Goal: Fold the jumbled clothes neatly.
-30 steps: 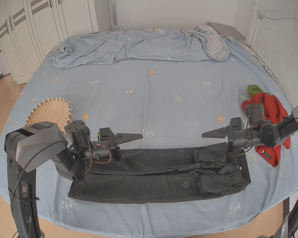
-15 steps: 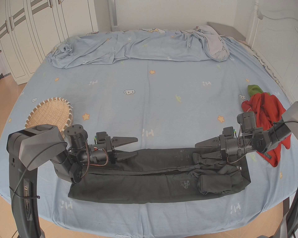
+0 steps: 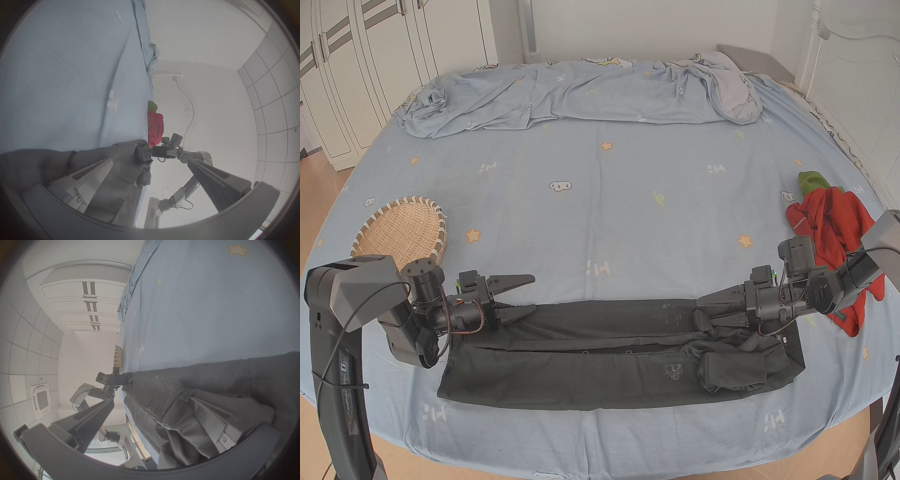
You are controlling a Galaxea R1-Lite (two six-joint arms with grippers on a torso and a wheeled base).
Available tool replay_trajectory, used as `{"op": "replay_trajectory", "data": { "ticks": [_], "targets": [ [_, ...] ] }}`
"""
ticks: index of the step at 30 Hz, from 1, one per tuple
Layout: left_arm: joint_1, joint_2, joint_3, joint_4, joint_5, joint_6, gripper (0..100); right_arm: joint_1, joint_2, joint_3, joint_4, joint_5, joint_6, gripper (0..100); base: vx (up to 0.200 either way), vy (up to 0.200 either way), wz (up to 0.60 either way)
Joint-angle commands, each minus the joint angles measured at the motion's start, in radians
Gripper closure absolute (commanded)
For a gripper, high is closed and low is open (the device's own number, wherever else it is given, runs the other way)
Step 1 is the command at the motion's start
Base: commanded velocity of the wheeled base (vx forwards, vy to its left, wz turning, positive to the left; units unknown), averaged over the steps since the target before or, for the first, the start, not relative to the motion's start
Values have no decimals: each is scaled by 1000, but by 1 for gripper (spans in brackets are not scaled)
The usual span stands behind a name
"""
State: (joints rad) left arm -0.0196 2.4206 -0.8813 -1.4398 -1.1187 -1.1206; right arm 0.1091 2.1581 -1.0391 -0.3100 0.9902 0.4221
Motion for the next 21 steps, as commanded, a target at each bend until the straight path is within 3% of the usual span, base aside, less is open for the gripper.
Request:
{"op": "replay_trajectory", "data": {
  "ticks": [1, 8, 21],
  "targets": [
    [49, 2, 24, 2, 4, 2, 0, -11, 9, 7, 3, -4, -11, 0, 0, 0, 0],
    [113, -40, 71, 1, 4, 56, 0, -25, 2, 19, 5, -4, -19, 0, 0, 0, 0],
    [216, -175, 120, -16, -1, 55, 0, -32, -24, 59, 3, -2, -23, 0, 0, 0, 0]
  ]
}}
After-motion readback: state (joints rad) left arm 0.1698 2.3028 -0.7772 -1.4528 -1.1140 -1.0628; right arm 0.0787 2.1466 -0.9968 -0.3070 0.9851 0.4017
